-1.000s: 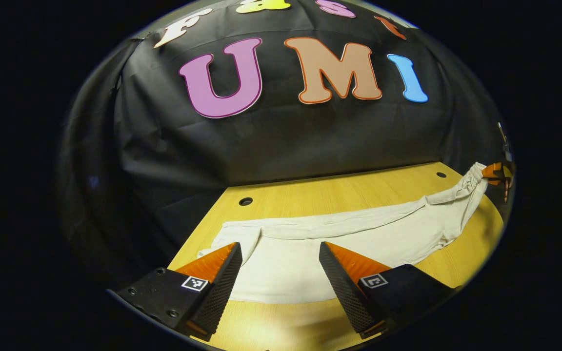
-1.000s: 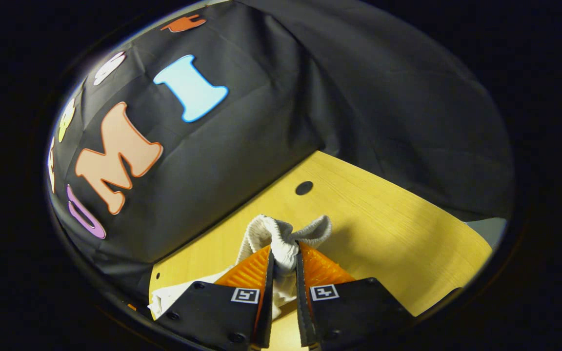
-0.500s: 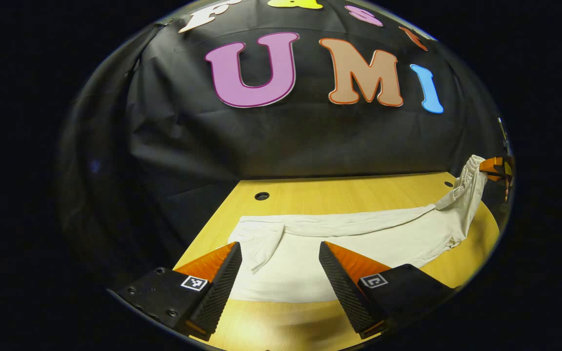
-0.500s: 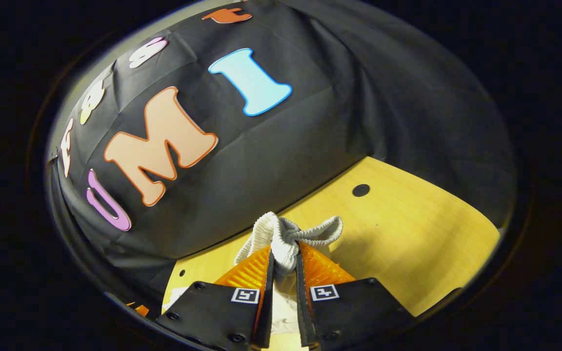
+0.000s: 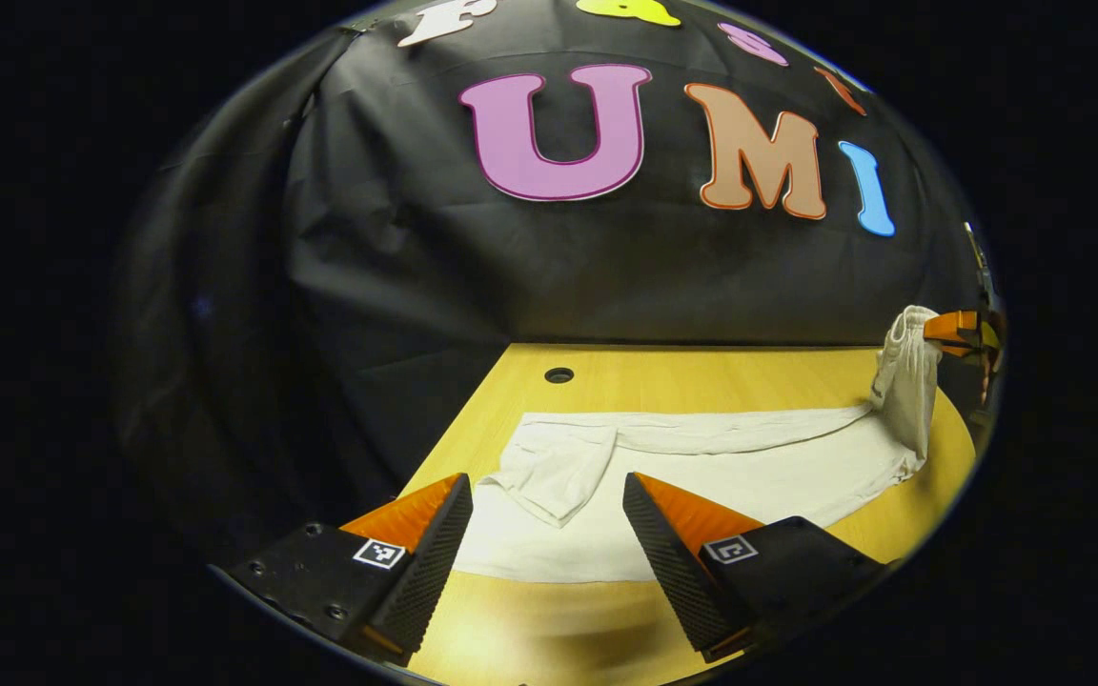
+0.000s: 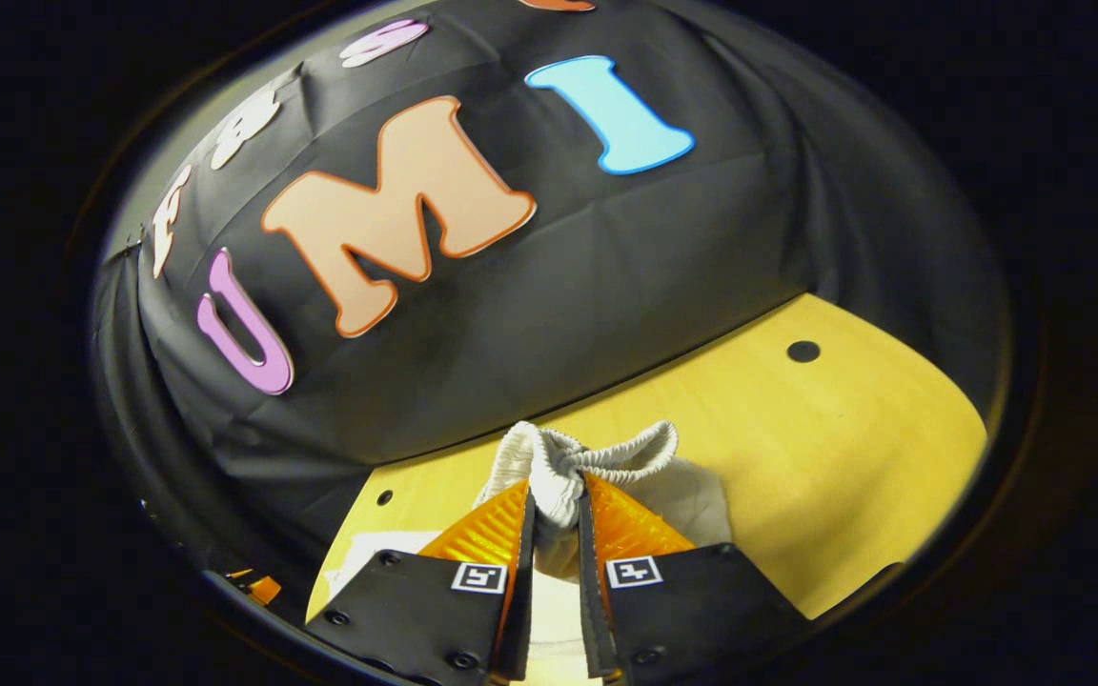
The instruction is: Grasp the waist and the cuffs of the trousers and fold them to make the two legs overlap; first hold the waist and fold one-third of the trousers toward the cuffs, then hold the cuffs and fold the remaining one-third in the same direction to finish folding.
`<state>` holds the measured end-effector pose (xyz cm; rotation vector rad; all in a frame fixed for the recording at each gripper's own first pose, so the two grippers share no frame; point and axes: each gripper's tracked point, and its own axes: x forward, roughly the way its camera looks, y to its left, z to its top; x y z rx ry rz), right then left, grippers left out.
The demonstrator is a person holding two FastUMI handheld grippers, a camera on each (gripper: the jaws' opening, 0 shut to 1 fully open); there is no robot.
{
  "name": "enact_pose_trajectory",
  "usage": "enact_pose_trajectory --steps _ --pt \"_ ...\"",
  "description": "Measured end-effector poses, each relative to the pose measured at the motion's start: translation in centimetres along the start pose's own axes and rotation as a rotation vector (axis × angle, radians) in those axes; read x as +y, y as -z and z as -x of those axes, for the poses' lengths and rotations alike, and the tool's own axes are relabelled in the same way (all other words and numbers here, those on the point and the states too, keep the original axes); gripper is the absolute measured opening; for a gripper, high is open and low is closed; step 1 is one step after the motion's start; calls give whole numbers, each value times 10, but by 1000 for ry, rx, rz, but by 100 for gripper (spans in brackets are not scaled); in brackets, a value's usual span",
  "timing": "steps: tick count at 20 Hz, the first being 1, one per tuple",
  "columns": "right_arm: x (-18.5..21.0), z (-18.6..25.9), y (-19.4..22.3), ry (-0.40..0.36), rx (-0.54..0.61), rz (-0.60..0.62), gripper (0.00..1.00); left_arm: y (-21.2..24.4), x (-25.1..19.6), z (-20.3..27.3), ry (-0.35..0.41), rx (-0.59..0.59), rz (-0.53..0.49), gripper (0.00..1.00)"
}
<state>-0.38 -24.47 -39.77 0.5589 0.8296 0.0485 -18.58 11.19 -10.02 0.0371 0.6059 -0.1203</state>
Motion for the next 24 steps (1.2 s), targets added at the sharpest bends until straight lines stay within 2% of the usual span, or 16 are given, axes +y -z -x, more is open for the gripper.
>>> enact_pose_trajectory --steps 7,14,15,16,17,19,20,21,24 --pt "0 2 -2 -23 132 110 24 17 27 5 -1 30 -3 97" --pt "-2 12 -19 33 271 201 24 35 42 -10 34 64 -4 96" --pt "-2 11 -17 38 287 211 19 37 45 -14 40 71 1 96" --pt "-3 12 -17 44 302 221 26 41 46 -21 46 78 5 97" --pt "-4 10 -17 53 317 231 26 43 48 -26 51 86 6 97" --pt "-1 8 -15 49 374 229 34 48 52 -39 65 98 22 97" --pt "1 6 -14 41 389 231 28 50 53 -46 72 103 31 97" --pt "4 4 -15 27 395 229 32 53 56 -52 78 112 37 97" --pt "18 16 -18 -16 375 218 100 63 61 -74 109 127 40 97"
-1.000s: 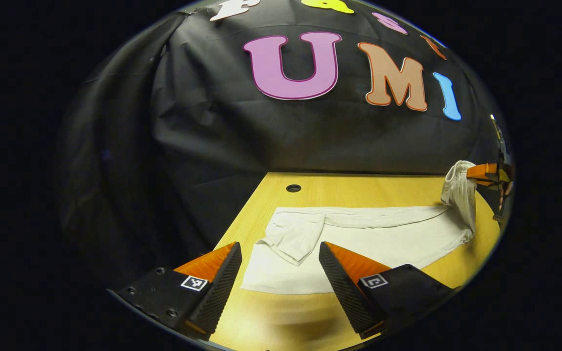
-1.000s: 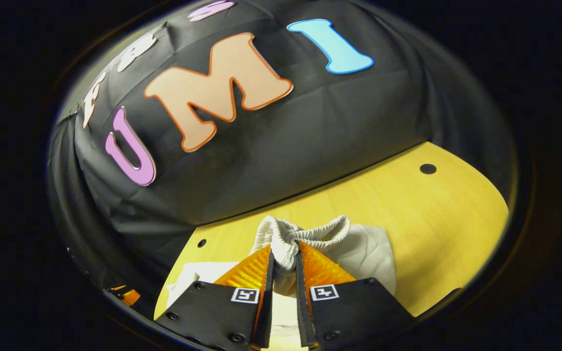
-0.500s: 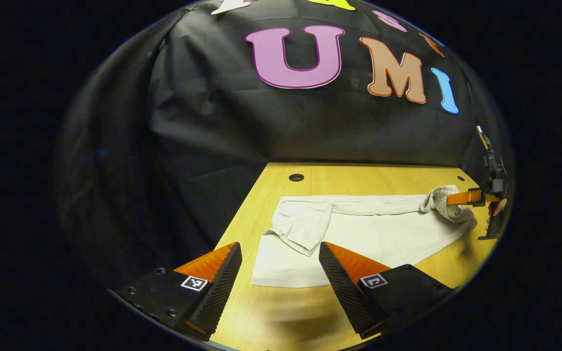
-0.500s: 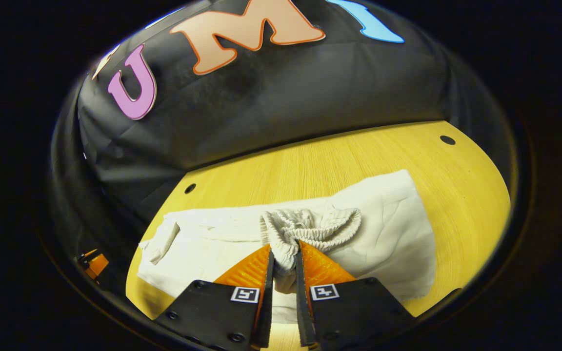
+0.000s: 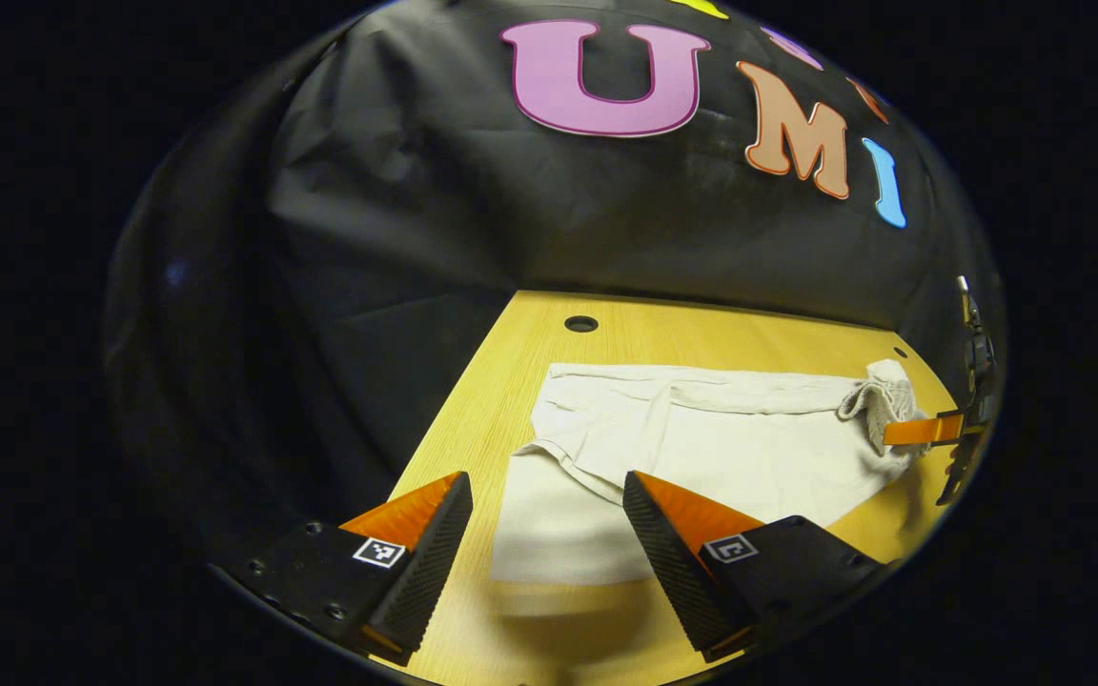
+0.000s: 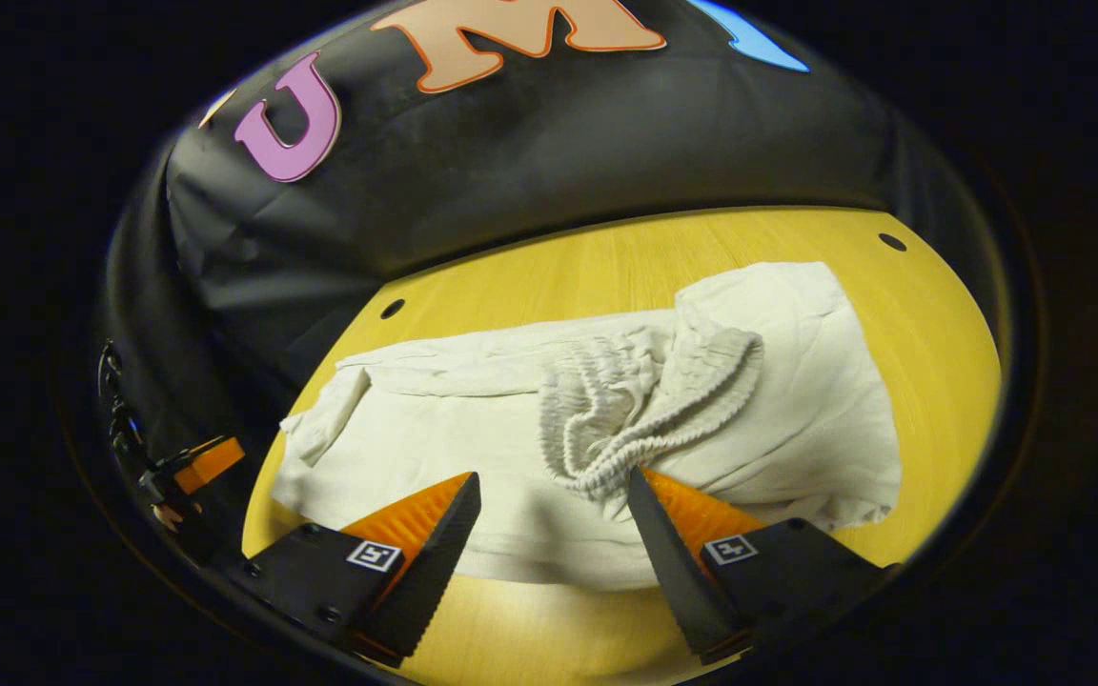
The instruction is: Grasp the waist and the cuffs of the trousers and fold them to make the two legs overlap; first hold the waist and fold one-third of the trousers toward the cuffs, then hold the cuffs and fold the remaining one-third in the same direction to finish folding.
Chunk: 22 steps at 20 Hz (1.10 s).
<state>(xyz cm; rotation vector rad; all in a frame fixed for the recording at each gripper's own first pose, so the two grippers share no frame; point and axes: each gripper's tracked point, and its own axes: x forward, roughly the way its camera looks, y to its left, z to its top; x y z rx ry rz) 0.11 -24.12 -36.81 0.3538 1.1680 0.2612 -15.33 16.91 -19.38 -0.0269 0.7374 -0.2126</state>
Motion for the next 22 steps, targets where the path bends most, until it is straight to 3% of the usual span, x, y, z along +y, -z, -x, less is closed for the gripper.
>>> enact_pose_trajectory --steps 1,3,4,5,7,12,18,22 --pt "7 6 5 -4 -5 -1 97 -2 0 -9 19 3 1 93" --pt "10 12 5 0 -13 -7 97 -8 -3 -30 67 2 16 96" --pt "9 17 3 6 -21 -10 91 -11 -5 -41 95 -3 28 95" --pt "7 22 3 14 -28 -16 97 -14 -8 -50 124 -2 42 95" --pt "1 30 2 34 -37 -29 97 -16 -13 -70 160 -5 54 96" --pt "-25 50 8 97 -41 -66 96 -7 -17 -114 177 38 16 95" --pt "-39 66 14 132 -44 -81 97 14 -24 -126 195 119 17 96" --pt "-47 76 10 161 -78 -65 97 17 -21 -126 163 139 -27 97"
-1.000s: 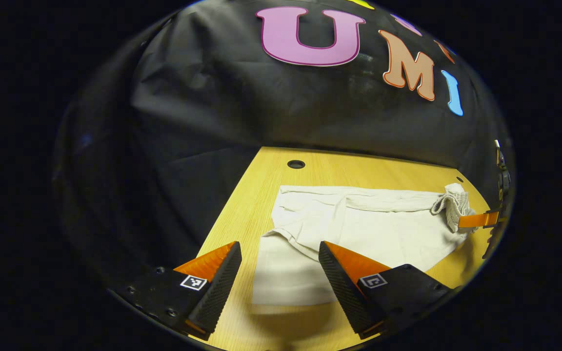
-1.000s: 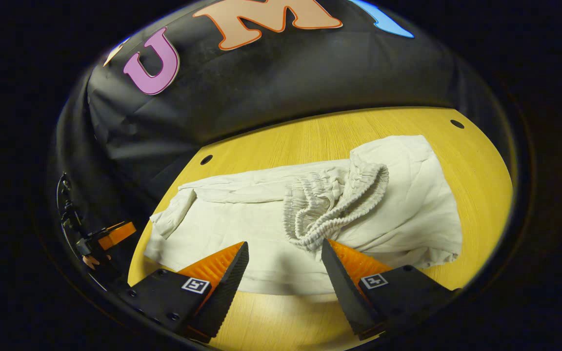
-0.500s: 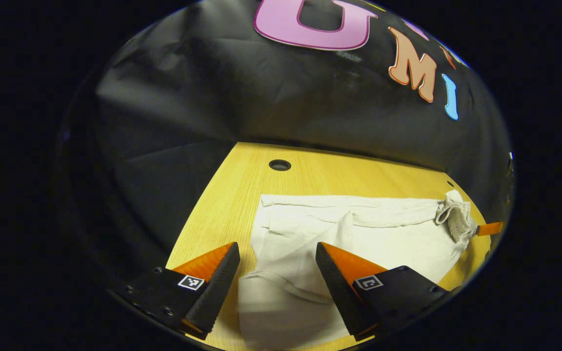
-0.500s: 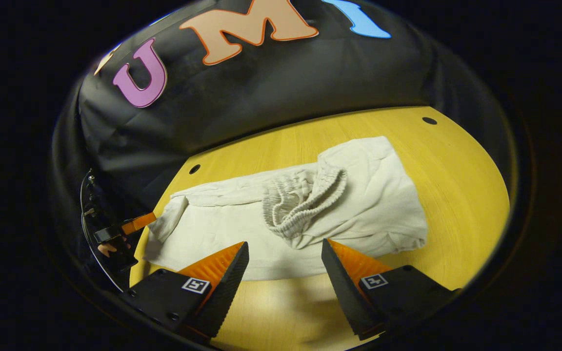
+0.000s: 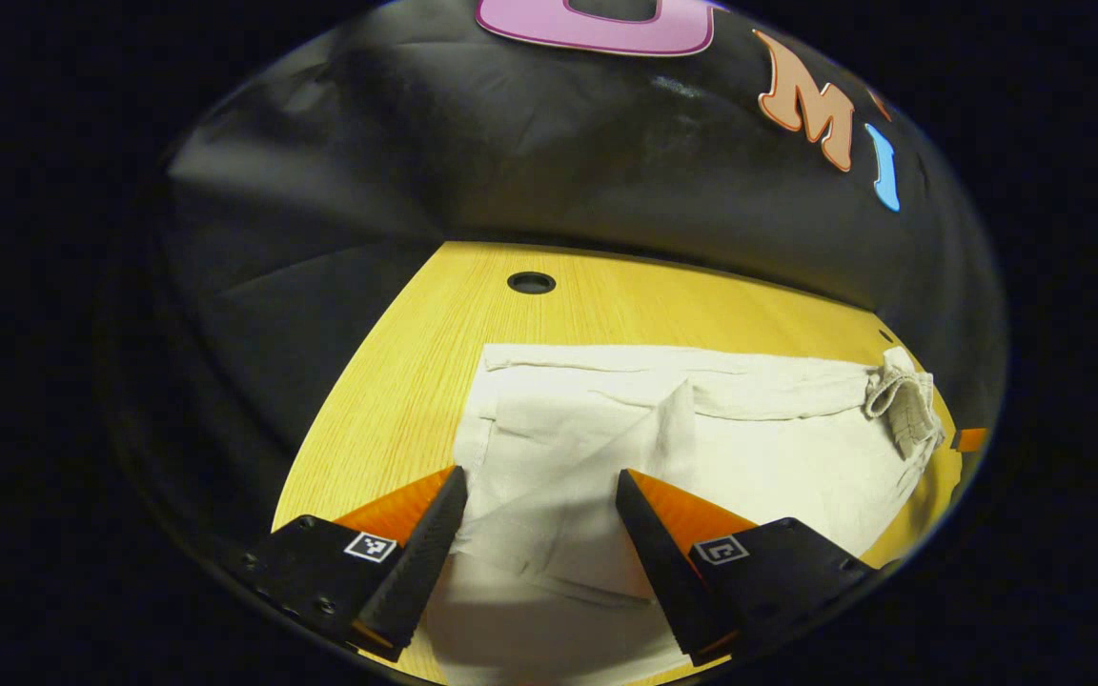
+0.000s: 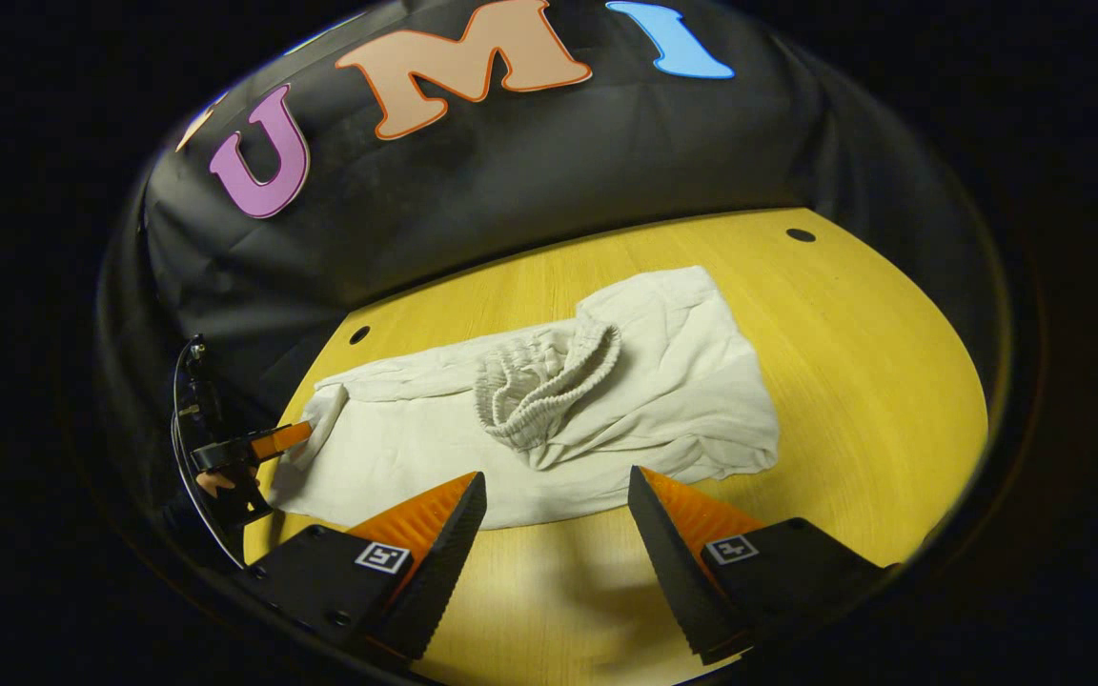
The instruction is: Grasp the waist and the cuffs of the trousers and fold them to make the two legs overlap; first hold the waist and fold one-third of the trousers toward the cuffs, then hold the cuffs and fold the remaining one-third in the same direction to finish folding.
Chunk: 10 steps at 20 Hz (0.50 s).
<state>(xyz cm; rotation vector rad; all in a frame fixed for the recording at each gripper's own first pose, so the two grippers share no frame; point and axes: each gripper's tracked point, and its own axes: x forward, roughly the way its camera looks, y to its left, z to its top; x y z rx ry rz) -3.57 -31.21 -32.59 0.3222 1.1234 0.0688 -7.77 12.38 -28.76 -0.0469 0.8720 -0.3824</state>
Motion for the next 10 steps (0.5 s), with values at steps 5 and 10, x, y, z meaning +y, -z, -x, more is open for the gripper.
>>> enact_pose_trajectory --steps 5,10 --pt "-10 10 5 16 -10 -6 97 -1 -5 0 -17 37 -72 67" --pt "-19 16 10 -1 0 -13 97 -5 -21 -5 -14 51 -84 4"
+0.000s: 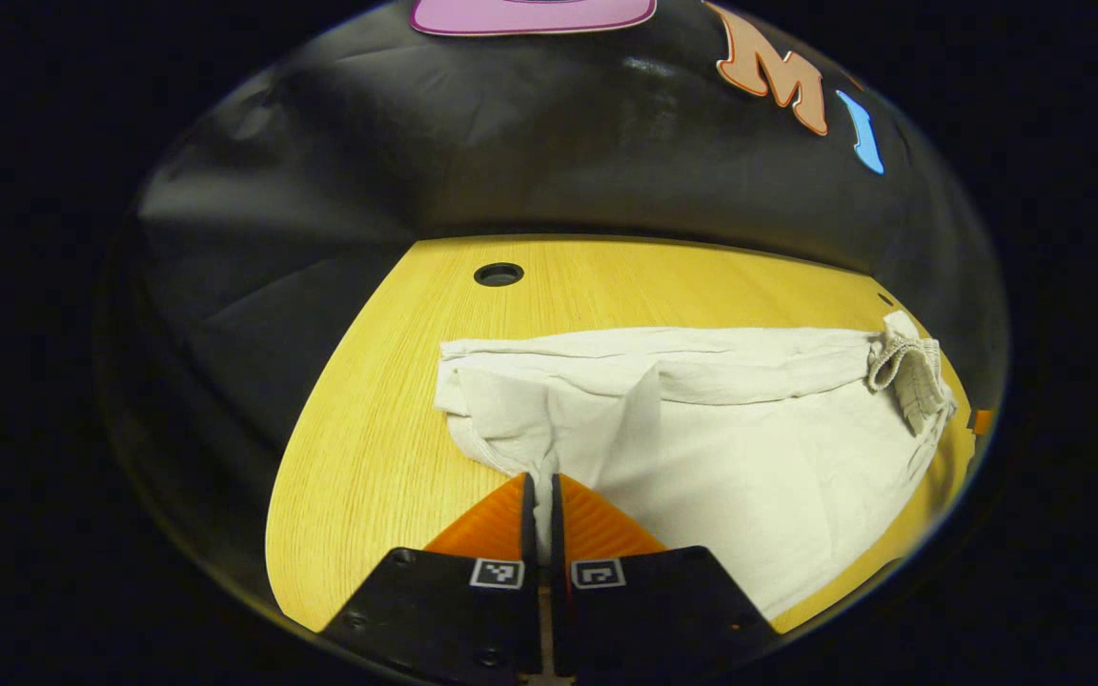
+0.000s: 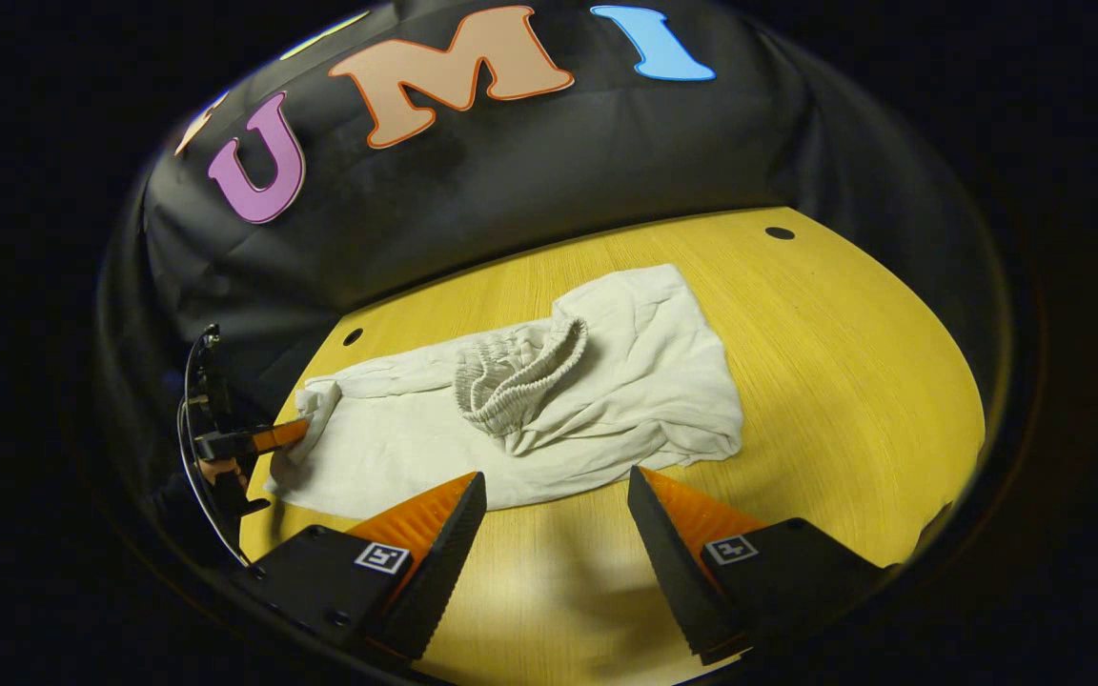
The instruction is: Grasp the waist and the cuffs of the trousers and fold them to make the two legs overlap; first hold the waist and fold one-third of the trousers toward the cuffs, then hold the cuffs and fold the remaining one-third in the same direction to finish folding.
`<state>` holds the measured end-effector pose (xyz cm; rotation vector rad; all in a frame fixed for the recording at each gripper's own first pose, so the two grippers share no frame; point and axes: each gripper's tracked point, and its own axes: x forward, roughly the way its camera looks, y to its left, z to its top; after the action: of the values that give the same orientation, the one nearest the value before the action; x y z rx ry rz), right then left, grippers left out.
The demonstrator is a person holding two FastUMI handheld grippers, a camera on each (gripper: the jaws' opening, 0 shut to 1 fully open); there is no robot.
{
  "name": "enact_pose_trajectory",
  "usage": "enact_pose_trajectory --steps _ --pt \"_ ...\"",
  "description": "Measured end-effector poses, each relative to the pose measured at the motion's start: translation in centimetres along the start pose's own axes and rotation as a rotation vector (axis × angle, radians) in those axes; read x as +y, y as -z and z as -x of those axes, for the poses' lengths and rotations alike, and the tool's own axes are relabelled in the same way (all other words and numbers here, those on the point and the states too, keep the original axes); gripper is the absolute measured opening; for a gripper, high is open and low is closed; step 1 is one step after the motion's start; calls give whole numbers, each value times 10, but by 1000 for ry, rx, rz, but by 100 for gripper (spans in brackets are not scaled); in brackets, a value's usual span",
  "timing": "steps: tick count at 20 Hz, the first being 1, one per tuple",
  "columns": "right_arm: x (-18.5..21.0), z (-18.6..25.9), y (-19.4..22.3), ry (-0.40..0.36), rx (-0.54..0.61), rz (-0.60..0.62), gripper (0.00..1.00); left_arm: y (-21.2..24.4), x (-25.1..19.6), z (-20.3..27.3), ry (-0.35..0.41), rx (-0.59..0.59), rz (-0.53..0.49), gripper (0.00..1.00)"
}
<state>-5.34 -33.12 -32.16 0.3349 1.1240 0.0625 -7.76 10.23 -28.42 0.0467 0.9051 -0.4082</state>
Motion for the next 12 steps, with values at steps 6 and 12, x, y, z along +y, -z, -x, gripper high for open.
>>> enact_pose_trajectory --steps 6,12 --pt "-14 16 -16 -38 -31 1 96 -40 -20 32 -26 -68 45 0" --pt "-39 28 -22 -73 -38 -26 97 -84 -71 70 18 -150 77 0"
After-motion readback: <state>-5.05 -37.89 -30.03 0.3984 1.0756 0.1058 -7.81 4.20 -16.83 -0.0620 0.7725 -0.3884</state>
